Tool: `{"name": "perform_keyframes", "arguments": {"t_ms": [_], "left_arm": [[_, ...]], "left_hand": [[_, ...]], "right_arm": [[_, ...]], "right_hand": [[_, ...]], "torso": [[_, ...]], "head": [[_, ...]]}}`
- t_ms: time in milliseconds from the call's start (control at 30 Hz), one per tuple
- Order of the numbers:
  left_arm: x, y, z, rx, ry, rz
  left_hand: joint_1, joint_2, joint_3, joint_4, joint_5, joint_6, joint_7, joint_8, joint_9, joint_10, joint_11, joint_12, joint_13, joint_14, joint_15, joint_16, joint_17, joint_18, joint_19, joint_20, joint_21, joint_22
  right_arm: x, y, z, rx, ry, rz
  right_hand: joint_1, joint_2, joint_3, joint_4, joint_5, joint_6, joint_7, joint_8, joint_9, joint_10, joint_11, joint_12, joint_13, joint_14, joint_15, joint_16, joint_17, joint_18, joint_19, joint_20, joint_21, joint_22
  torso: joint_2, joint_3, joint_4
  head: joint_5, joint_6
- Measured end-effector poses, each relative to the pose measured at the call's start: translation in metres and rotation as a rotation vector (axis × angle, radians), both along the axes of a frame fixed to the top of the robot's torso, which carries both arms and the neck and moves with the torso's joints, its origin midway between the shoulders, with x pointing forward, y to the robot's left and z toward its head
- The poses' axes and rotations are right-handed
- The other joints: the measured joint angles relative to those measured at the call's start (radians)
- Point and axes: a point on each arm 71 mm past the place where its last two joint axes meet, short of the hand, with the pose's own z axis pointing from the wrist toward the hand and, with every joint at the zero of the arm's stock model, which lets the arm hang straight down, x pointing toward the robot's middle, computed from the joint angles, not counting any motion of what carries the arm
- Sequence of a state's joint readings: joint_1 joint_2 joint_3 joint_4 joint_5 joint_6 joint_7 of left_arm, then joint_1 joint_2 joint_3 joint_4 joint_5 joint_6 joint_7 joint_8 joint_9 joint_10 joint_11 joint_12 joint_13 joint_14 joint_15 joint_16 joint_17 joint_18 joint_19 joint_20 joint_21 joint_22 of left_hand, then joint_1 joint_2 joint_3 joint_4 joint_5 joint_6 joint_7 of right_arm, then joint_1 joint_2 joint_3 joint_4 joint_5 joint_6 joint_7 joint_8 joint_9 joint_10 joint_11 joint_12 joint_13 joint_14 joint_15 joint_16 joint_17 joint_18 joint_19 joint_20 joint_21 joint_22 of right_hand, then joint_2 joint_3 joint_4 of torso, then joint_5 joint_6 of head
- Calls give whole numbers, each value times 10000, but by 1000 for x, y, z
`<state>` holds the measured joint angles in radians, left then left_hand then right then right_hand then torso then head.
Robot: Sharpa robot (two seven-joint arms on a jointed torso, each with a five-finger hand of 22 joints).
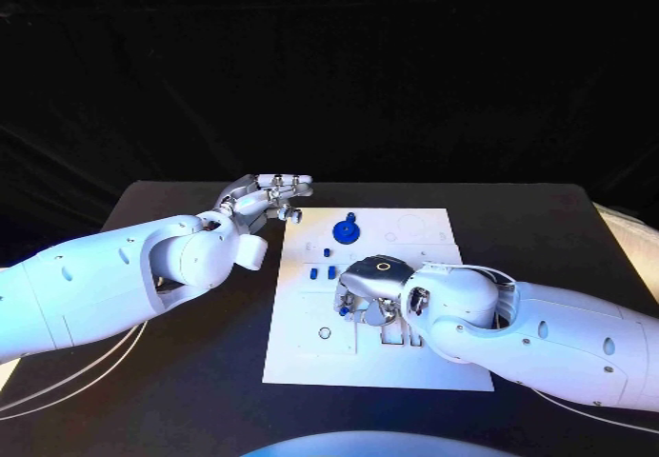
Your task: Assemble the parts on the task board
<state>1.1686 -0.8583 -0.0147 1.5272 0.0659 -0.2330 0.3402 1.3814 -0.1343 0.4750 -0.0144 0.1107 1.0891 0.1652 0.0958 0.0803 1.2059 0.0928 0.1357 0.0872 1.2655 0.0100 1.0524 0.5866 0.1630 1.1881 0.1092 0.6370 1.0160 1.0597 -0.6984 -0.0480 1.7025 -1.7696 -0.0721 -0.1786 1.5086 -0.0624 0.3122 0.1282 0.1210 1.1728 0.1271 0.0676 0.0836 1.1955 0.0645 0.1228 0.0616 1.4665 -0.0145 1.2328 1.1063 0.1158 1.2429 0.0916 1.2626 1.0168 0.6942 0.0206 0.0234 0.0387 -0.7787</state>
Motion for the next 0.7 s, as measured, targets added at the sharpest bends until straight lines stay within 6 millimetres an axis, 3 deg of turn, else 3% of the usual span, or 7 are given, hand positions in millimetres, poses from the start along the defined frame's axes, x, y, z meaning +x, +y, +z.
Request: {"name": "perform_keyframes", "arguments": {"t_ms": [133,233,400,433,467,533,700], "left_arm": [[0,0,0,1,3,-2],[0,0,0,0,7,-6],[0,0,0,0,15,-17],[0,0,0,-1,16,-19],[0,0,0,-1,18,-21],[0,0,0,-1,22,-23],[0,0,0,-5,35,-45]], "left_hand": [[0,0,0,0,0,0,0,0,0,0,0,0,0,0,0,0,0,0,0,0,0,0],[0,0,0,0,0,0,0,0,0,0,0,0,0,0,1,0,1,-1,0,0,0,0],[0,0,0,0,0,0,0,0,0,0,0,0,0,1,1,0,1,0,0,0,0,1],[0,0,0,0,0,0,0,0,-3,-4,-4,0,-1,0,1,0,-1,-2,0,0,0,0],[0,0,0,0,0,0,0,0,-6,-25,-25,0,0,1,1,0,-10,-1,0,0,0,-6],[0,0,0,0,0,0,0,0,-10,-37,-37,0,-1,0,1,0,-12,0,0,0,0,-9],[0,0,0,0,0,0,0,0,-9,-37,-37,0,-1,0,2,0,-12,-1,0,0,0,-8]], "right_arm": [[0,0,0,-17,-18,-12],[1,0,0,-33,-38,-44],[2,-1,0,-51,-67,-94],[2,-1,1,-54,-79,-109],[2,-1,1,-55,-93,-124],[2,-1,0,-50,-118,-149],[2,-4,0,30,-228,-227]], "right_hand": [[-101,-101,0,0,0,0,0,-1,8,-1,2,-105,4,0,0,8,0,0,0,0,0,-2],[-242,-188,0,0,2,-127,104,0,1,-157,136,-222,5,0,0,8,-24,0,-9,9,0,-49],[-759,-503,-192,57,88,-1412,292,-62,-193,-1132,336,-525,26,6,261,-223,-351,0,-465,259,-403,-683],[-823,-574,-313,47,88,-1689,293,-63,-193,-1382,382,-549,6,3,301,-322,-472,7,-634,286,-560,-921],[-832,-664,-457,23,88,-1955,256,-62,-193,-1620,415,-559,6,-18,342,-427,-604,161,-805,318,-740,-1182],[-844,-698,-635,-44,88,-2257,200,-63,-193,-1946,489,-528,22,-72,396,-538,-741,160,-980,357,-936,-1459],[-841,-695,-819,-206,173,-2342,128,-63,-165,-2172,616,-294,47,-72,396,-557,-812,160,-1039,392,-1045,-1636]], "torso": [[0,-1,1],[0,-3,1],[-2,-6,0],[-3,-8,0],[-3,-9,-1],[-3,-9,0],[-5,-8,0]], "head": [[-3,0],[-4,0],[-6,6],[-7,6],[-8,6],[-9,7],[-24,23]]}}
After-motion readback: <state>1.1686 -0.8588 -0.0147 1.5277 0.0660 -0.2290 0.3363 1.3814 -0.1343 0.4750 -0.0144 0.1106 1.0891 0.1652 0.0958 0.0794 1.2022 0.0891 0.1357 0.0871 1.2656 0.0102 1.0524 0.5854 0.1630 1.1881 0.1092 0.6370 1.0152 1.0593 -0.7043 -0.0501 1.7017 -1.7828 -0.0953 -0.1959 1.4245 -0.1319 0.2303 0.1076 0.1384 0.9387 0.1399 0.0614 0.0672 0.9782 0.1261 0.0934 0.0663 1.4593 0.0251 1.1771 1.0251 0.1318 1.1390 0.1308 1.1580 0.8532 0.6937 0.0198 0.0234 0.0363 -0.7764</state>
